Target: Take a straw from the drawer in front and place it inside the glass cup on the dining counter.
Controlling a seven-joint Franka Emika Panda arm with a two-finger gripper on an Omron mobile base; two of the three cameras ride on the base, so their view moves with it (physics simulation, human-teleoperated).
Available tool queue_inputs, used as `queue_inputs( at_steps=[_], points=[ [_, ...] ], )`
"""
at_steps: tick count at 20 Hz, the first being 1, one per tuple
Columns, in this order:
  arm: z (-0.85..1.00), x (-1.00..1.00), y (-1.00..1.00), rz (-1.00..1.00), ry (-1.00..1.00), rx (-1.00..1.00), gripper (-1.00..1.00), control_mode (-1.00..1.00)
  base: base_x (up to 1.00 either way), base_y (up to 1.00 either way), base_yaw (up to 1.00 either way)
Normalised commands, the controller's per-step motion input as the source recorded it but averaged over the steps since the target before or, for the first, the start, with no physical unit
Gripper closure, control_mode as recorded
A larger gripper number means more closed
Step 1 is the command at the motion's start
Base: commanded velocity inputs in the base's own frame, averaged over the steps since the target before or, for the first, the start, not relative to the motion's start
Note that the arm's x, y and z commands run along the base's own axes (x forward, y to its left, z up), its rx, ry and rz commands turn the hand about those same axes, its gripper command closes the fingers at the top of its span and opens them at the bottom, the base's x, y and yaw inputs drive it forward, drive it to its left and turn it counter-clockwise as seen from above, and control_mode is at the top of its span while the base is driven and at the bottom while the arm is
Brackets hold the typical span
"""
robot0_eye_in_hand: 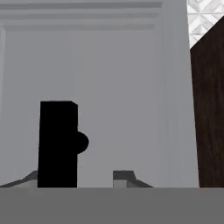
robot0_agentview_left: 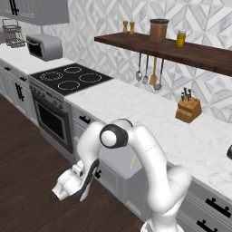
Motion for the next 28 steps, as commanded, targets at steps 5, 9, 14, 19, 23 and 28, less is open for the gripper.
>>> queue_inputs(
  at_steps=[5,9,14,19,23,28],
  points=[
    [0.16,-0.33,0.29,0.00,0.29,0.17,-1.00,-1.00,0.00,0.00,0.00],
    [0.26,-0.66,0.23,0.00,0.41,0.36,-1.00,-1.00,0.00,0.00,0.00],
    [0.42,-0.72,0.18,0.01,0.35,0.41,-1.00,-1.00,0.00,0.00,0.00],
    [0.89,-0.62,-0.04,0.00,0.12,0.44,-1.00,-1.00,0.00,0.00,0.00],
    [1.00,-0.21,-0.45,-0.03,-0.13,0.34,-1.00,-1.00,0.00,0.00,0.00],
    [1.00,0.32,-0.68,-0.17,0.00,0.23,-1.00,-1.00,0.00,0.00,0.00]
  ],
)
